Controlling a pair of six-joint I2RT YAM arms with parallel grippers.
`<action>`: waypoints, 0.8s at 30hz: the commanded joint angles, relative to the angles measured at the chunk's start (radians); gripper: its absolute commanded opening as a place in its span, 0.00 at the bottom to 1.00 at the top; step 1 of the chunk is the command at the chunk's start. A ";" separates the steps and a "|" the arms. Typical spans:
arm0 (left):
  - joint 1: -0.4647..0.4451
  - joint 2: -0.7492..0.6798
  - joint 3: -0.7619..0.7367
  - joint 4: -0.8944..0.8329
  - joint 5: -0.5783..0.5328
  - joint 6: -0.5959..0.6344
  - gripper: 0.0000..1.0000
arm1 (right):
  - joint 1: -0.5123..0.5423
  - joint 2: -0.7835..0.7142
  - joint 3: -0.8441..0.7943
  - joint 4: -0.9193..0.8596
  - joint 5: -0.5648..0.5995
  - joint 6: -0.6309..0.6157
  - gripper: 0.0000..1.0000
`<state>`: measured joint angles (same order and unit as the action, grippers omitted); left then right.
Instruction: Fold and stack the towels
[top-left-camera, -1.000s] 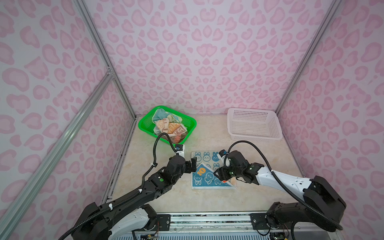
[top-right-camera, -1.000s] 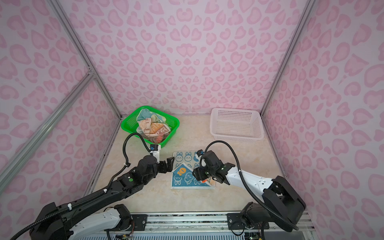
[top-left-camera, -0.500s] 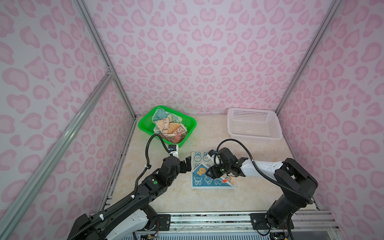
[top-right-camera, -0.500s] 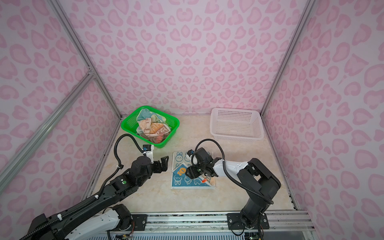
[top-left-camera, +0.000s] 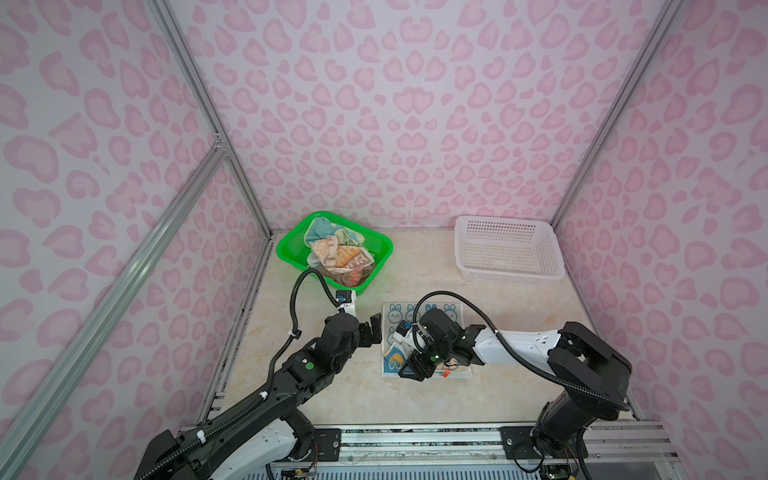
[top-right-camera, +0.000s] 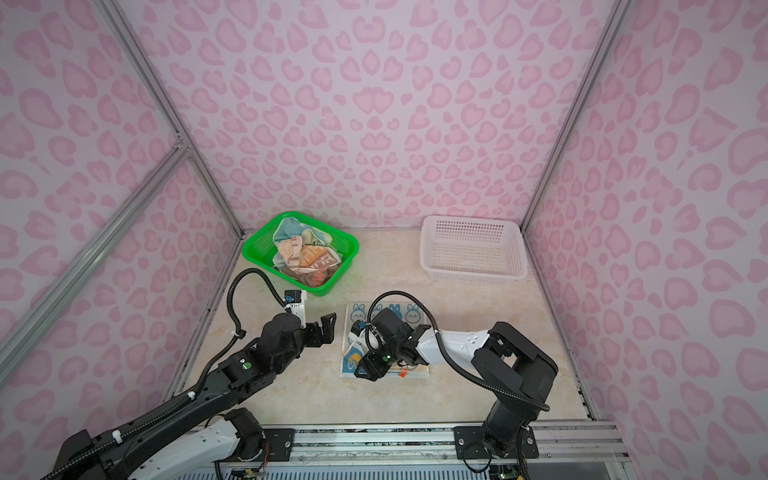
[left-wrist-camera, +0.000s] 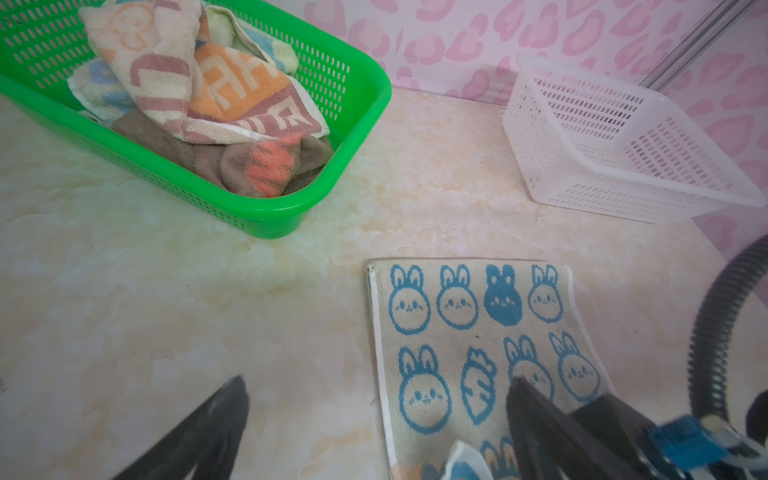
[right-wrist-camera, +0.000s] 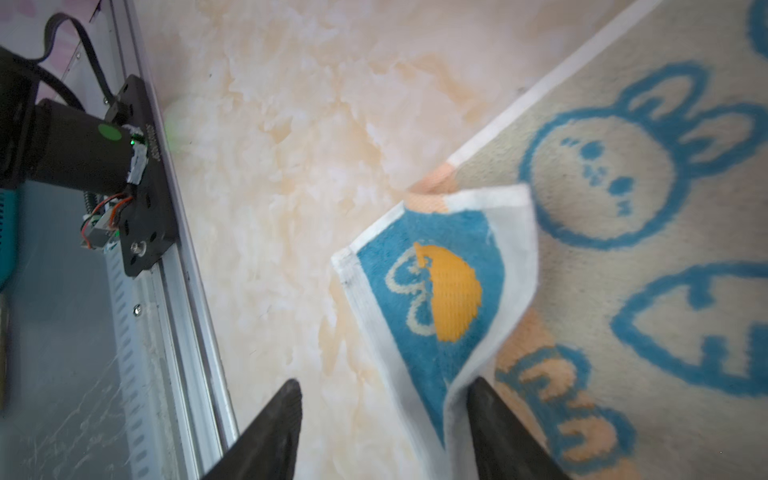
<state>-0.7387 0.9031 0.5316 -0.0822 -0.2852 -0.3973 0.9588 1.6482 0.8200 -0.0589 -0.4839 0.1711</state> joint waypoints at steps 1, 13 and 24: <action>0.001 0.003 0.010 -0.019 -0.032 -0.001 0.98 | 0.015 -0.011 -0.006 -0.035 -0.054 -0.023 0.63; 0.037 0.309 0.221 -0.094 -0.027 0.020 0.98 | -0.137 -0.181 -0.017 -0.077 0.224 0.085 0.61; 0.099 0.769 0.549 -0.167 0.084 0.025 0.92 | -0.393 -0.132 0.036 -0.043 0.455 0.142 0.61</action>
<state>-0.6449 1.6138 1.0229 -0.2119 -0.2184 -0.3813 0.5957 1.5005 0.8597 -0.1261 -0.1036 0.2790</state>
